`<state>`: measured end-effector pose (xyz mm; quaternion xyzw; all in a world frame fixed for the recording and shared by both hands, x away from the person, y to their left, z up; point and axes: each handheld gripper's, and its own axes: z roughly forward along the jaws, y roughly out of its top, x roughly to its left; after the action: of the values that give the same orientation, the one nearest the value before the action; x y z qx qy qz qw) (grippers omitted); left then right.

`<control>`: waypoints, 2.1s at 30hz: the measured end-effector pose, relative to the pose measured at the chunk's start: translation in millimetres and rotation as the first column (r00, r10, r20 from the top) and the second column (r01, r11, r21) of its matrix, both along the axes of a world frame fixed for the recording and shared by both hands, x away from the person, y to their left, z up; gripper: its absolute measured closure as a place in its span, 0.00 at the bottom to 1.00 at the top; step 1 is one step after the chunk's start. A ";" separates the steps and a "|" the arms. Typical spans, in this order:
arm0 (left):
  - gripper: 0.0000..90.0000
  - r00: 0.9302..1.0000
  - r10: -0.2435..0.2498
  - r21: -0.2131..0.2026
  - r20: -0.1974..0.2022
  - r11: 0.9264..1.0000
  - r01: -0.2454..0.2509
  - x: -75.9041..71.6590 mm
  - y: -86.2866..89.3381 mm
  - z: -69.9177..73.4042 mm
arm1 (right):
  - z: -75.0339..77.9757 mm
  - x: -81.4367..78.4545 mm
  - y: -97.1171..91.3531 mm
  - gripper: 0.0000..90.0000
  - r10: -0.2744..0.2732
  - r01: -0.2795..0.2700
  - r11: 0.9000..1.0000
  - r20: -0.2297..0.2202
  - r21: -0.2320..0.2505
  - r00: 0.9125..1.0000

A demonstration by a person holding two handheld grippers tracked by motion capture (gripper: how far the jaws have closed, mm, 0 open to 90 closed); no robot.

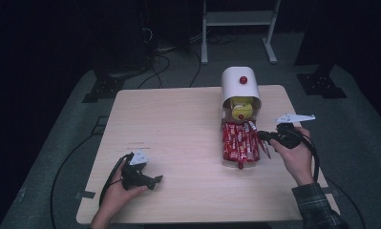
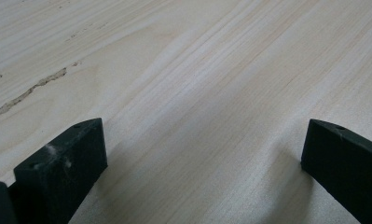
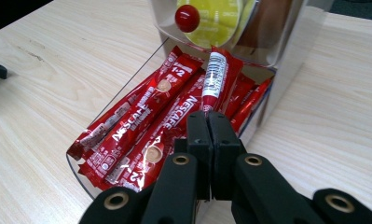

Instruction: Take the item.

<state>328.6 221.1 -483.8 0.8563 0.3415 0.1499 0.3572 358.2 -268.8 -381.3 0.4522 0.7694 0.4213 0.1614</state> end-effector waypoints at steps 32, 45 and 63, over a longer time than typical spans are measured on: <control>0.00 1.000 0.000 0.000 0.000 1.000 0.000 0.0 0.0 0.0 | -2.7 -5.0 -39.4 0.98 -0.091 0.091 0.996 0.011 -0.013 0.996; 0.00 1.000 0.000 0.000 0.000 1.000 0.000 0.0 0.0 0.0 | -17.4 0.5 -51.9 0.98 -0.124 0.123 0.992 -0.007 -0.015 0.992; 0.00 1.000 0.001 0.000 0.000 1.000 -0.001 0.0 -0.1 0.0 | -41.4 9.4 -51.7 0.98 -0.131 0.130 0.991 -0.025 -0.039 0.991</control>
<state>328.6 221.1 -483.7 0.8563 0.3419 0.1498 0.3571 367.6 -320.5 -422.7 0.5042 0.7481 0.3892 0.1861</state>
